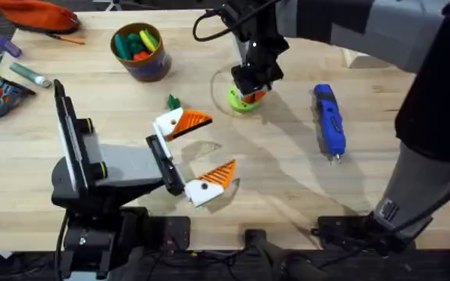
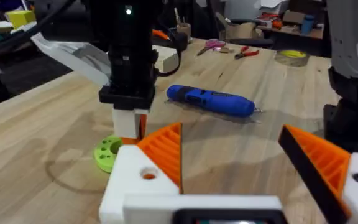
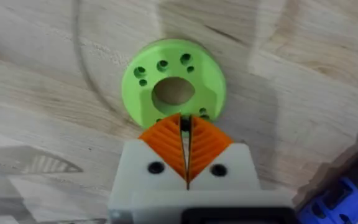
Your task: Pick up the gripper from the table and insert it into the empty holder that is missing its gripper. Then pick up a screw, insert it into the mounting hole, and use the screwdriver to tighten it. Finally, clean up the table by picking up the vegetable and placing it into the bucket.
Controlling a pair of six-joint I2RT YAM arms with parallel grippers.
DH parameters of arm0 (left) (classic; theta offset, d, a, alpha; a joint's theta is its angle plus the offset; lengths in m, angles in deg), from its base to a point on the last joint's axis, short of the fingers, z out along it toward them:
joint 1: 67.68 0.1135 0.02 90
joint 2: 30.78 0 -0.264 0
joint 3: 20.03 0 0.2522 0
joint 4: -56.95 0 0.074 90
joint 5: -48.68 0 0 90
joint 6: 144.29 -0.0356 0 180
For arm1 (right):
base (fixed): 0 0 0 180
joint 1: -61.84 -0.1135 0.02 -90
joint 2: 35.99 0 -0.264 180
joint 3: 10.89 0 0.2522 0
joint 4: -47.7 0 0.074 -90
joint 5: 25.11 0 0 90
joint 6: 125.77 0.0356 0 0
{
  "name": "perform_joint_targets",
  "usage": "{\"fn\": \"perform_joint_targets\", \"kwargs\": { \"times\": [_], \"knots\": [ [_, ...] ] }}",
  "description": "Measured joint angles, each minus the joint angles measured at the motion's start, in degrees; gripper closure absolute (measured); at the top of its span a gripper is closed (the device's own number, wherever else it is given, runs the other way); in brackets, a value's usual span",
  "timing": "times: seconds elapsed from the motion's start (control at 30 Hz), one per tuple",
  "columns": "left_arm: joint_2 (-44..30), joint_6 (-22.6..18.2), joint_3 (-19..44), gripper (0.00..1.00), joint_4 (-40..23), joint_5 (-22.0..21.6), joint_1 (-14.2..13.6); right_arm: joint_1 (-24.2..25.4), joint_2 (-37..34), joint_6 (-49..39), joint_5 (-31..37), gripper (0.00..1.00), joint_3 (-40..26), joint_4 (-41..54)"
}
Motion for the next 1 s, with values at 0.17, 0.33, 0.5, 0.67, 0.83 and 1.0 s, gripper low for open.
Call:
{"fn": "perform_joint_targets", "kwargs": {
  "times": [0.17, 0.33, 0.5, 0.67, 0.83, 1.0],
  "knots": [
    [-0.01, 0.00, 0.00, 0.015, 0.00, 0.00, 0.00, -0.06, 0.00, 0.00, 0.00, 0.995, 0.00, -0.04],
    [-0.02, 0.00, 0.00, 0.015, 0.00, 0.00, 0.00, -0.06, 0.00, 0.00, 0.00, 0.995, 0.00, -0.02],
    [-0.02, 0.00, 0.00, 0.014, 0.00, 0.00, 0.00, -0.06, 0.00, -0.02, 0.02, 0.995, 0.00, 0.07],
    [-0.02, -0.02, 0.00, 0.015, 0.00, 0.00, 0.00, -0.06, 0.32, -0.02, 0.19, 0.995, 0.00, 0.15],
    [-0.02, 0.00, 0.00, 0.015, 0.00, 0.00, 0.00, -0.06, 1.72, -0.02, 1.09, 0.995, -0.30, 2.07],
    [0.00, 0.00, 0.00, 0.016, 0.00, 0.00, 0.00, -0.06, 2.34, -0.02, 1.60, 0.995, -2.15, 2.63]
  ]
}}
